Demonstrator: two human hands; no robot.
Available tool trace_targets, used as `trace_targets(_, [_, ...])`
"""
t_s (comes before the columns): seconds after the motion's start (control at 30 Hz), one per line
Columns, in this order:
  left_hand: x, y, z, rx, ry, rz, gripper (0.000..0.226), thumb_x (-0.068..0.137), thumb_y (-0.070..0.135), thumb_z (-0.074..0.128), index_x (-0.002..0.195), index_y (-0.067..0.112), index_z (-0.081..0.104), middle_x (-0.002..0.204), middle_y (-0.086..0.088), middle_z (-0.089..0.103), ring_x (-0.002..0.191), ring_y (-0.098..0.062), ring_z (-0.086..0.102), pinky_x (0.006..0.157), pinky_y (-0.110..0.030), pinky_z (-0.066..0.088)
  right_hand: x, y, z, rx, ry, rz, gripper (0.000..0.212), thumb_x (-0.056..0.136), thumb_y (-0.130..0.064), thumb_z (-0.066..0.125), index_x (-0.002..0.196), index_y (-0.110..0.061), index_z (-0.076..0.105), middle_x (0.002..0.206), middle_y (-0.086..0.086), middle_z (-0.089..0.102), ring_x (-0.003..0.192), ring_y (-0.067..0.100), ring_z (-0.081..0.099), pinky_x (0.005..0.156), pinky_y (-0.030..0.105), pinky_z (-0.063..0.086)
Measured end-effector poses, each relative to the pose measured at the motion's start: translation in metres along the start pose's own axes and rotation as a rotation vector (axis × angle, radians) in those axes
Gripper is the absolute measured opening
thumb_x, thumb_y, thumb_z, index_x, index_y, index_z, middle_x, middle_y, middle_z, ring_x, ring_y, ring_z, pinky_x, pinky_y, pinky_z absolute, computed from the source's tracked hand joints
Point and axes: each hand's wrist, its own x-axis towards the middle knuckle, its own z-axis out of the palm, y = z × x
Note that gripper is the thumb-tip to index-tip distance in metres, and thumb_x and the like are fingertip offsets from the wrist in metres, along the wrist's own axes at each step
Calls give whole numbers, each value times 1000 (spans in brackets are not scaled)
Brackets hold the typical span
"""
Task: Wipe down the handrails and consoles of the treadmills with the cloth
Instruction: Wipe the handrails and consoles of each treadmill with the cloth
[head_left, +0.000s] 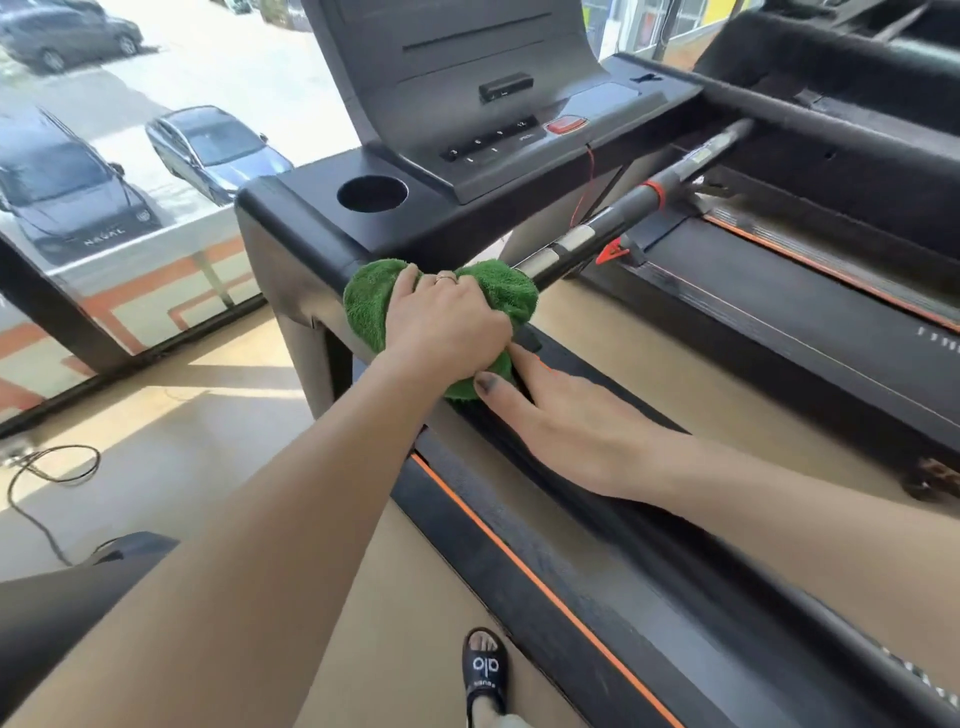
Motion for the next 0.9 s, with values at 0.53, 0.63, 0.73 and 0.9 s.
trace_targets(0.53, [3,12,-2,25,7,-112,48,89,34,44,132,14,50,133,-12,60,130,-31,49,120,-43,18,-2,7,3,-166,8,-44,69,73,-52,75,123,-21,38,102,-1,59,90,25,57,74,40,53])
trace_targets(0.63, [4,16,-1,59,-9,-152,45,89,35,45,130,15,50,129,-13,62,129,-32,50,120,-43,18,-3,8,0,-135,7,-52,74,73,-51,76,128,-18,39,105,0,57,95,26,57,77,40,52])
trace_targets(0.73, [4,25,2,93,9,-205,43,89,35,45,127,14,49,130,-15,62,130,-32,49,119,-43,19,-4,13,1,-107,2,-52,68,72,-49,79,117,-16,39,91,-4,51,90,24,54,64,35,43])
trace_targets(0.9, [-3,37,1,69,13,-297,43,90,27,45,129,11,52,136,-17,58,135,-31,46,120,-41,19,-10,30,-12,185,-180,-58,89,71,-44,84,138,-14,34,117,-1,51,106,22,53,88,38,51])
